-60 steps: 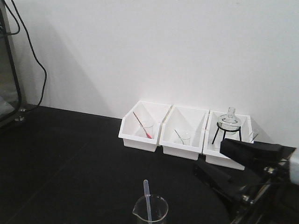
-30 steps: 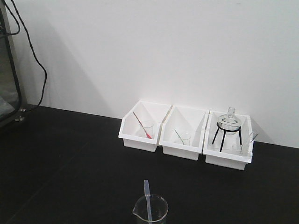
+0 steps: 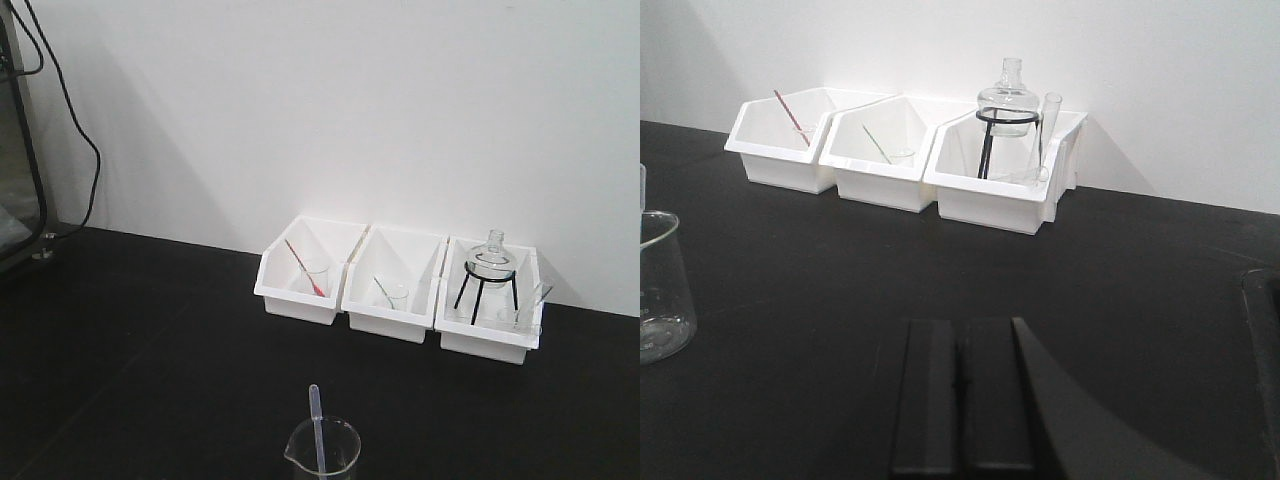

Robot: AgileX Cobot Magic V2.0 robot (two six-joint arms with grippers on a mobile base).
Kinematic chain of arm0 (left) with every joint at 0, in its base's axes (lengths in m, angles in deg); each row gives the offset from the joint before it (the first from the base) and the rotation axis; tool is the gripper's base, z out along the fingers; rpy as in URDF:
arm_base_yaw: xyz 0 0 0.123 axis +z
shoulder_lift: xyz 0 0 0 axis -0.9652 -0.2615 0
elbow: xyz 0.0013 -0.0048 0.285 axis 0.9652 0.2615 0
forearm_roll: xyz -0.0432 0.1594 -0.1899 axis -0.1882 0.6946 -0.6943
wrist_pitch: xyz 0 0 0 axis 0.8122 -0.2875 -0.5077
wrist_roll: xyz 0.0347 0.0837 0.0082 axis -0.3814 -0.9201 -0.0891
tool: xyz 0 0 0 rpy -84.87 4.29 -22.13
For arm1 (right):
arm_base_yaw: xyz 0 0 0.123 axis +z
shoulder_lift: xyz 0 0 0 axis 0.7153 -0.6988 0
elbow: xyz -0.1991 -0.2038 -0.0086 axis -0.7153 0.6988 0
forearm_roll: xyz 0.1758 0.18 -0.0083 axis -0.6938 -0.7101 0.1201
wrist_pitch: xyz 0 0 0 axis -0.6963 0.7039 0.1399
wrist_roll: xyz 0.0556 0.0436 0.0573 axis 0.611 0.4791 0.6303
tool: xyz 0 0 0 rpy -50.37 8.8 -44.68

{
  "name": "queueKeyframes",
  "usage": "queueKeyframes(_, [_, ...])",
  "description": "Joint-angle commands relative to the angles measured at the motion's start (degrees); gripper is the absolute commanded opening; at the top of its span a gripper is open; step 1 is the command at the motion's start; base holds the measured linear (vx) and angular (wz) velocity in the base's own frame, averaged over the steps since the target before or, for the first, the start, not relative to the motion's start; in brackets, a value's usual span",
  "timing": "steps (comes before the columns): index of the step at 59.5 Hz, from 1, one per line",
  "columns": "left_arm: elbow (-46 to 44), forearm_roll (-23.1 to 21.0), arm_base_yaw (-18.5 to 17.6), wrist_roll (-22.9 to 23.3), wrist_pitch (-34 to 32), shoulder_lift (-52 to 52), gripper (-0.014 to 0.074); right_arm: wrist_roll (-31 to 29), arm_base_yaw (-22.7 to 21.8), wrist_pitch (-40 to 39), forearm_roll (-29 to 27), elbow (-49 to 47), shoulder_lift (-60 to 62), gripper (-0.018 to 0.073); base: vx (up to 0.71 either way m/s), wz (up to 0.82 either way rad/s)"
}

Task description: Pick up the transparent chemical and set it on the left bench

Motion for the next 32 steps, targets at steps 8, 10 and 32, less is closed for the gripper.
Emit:
queueKeyframes(8, [0.93,-0.04,-0.10,0.45,-4.49,1.10,-0.0003,-0.69,-0.32,-5.08,0.05,-0.06,0.49,-0.0007,0.00,0.00])
queueKeyframes(10, [0.93,-0.04,-0.10,0.45,-4.49,1.10,-0.0003,-0.69,-0.32,-5.08,0.05,-0.06,0.49,-0.0007,0.00,0.00])
queueKeyframes(32, [0.93,-0.04,-0.10,0.45,-4.49,1.10,-0.0003,-0.69,-0.32,-5.08,0.05,-0.06,0.49,-0.0007,0.00,0.00])
